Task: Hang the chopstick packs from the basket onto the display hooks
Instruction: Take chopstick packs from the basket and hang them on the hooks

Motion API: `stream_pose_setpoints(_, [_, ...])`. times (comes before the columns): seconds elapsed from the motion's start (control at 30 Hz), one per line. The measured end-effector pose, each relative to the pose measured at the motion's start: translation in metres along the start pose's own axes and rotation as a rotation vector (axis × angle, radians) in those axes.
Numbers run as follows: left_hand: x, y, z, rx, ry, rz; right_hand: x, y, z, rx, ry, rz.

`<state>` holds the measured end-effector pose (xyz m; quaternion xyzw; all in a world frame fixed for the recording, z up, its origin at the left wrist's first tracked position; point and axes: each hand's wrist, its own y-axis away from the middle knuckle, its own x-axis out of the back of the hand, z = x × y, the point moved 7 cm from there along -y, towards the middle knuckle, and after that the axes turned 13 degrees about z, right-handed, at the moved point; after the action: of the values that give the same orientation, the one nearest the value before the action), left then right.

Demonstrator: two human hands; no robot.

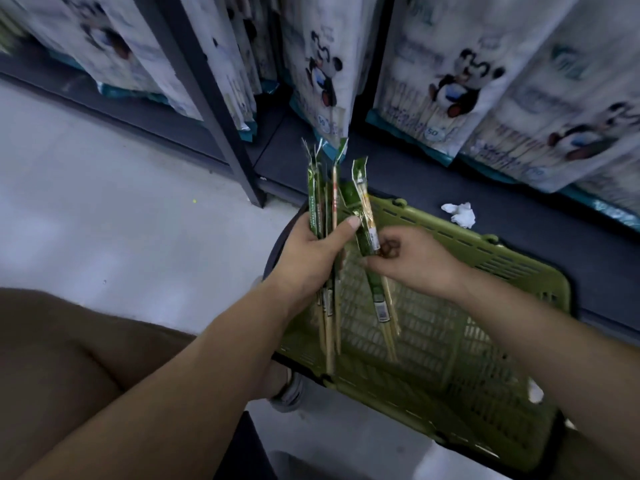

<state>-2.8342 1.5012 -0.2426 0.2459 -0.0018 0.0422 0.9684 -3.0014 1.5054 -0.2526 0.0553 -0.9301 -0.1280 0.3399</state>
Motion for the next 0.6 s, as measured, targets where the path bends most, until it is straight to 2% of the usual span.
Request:
stream_pose_setpoints(0.23, [-0.030,0.028,0.073,-0.086,0.202,-0.067,0.083,0.035,-0.085,0.119,-0.046,0.162])
stream_pose_setpoints(0.6, [-0.076,0.091,0.234,-0.542,0.071,-0.259,0.218,0.095,-0.170,0.280,-0.111,0.463])
